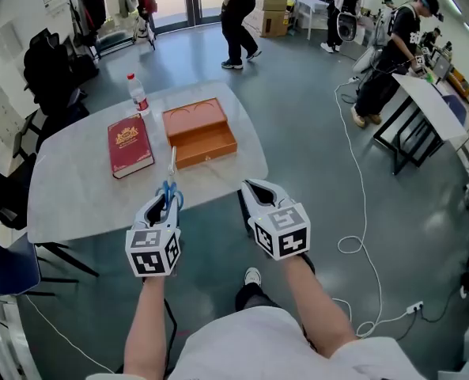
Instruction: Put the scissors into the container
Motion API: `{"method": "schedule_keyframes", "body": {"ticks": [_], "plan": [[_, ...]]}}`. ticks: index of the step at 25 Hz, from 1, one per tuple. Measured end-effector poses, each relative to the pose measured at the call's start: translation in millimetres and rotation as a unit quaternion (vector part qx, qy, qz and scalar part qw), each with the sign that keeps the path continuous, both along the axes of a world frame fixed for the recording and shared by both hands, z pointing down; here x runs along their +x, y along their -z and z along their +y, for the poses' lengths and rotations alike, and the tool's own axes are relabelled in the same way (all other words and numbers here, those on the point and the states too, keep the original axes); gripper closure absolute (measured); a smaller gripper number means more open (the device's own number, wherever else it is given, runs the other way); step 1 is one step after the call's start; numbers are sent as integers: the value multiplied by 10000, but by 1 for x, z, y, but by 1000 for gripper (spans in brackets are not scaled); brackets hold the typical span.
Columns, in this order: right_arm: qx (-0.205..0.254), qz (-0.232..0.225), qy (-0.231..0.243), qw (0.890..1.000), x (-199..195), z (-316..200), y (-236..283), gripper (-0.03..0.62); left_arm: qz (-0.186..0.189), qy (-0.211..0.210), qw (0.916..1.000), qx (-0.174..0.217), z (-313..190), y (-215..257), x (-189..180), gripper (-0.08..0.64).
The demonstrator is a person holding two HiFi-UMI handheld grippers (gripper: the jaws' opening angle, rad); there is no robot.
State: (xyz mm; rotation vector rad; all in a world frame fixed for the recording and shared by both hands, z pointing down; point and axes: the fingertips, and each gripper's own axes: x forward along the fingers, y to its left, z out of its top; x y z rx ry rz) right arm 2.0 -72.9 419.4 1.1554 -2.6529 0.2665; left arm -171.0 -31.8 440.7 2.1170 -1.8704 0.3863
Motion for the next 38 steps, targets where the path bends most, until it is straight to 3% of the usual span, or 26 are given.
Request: {"method": "schedule_keyframes", "body": {"ticks": [19,38], "plan": [[-79,-90,377,9992,32,-128,1,588,-98,254,9995,-163,-118,-3,42,479],[-91,-178,689,9974,15,-171,-4,588,-292,274,9989,-258,-161,-11,41,479]]}}
